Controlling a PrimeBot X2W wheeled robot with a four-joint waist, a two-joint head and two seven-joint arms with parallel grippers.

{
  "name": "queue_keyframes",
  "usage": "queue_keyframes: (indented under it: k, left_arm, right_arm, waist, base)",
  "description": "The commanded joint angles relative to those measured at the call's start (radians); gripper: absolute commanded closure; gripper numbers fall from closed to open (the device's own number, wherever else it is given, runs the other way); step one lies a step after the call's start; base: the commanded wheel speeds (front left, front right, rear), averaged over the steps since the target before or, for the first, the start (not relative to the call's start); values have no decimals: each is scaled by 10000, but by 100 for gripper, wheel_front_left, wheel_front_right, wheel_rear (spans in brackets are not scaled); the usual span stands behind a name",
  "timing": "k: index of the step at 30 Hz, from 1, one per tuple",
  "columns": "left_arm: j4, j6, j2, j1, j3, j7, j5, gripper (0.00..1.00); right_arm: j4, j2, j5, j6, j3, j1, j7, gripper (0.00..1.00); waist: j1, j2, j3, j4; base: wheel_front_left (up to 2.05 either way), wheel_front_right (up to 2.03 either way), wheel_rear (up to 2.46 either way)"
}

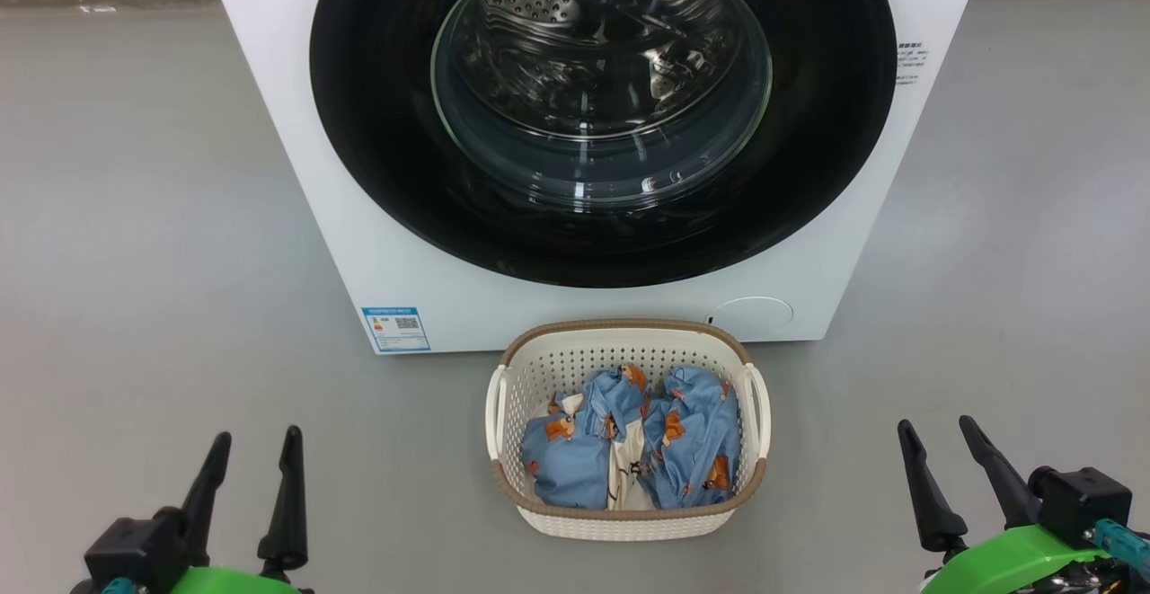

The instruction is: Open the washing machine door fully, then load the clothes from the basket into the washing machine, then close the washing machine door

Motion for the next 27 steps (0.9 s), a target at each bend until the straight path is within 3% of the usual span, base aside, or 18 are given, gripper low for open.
queue_keyframes:
  k: [1, 6, 27]
  left_arm:
    - [-247, -24, 266, -332, 290, -182, 296, 0]
    - [-127, -25, 336, -326, 261, -306, 604, 0]
    - [144, -25, 486, -310, 125, -306, 980, 0]
  right_arm:
    - [-288, -179, -353, 15, 177, -178, -175, 0]
    - [-321, -182, -805, 16, 159, -99, -299, 0]
    - [-354, -77, -786, 16, 11, 47, -299, 0]
  waist:
    - [0, -1, 0, 6]
    - [0, -1, 3, 4]
    - [0, -1, -117, -75]
  base:
    - [0, 0, 0]
    - [0, 0, 0]
    - [5, 5, -9]
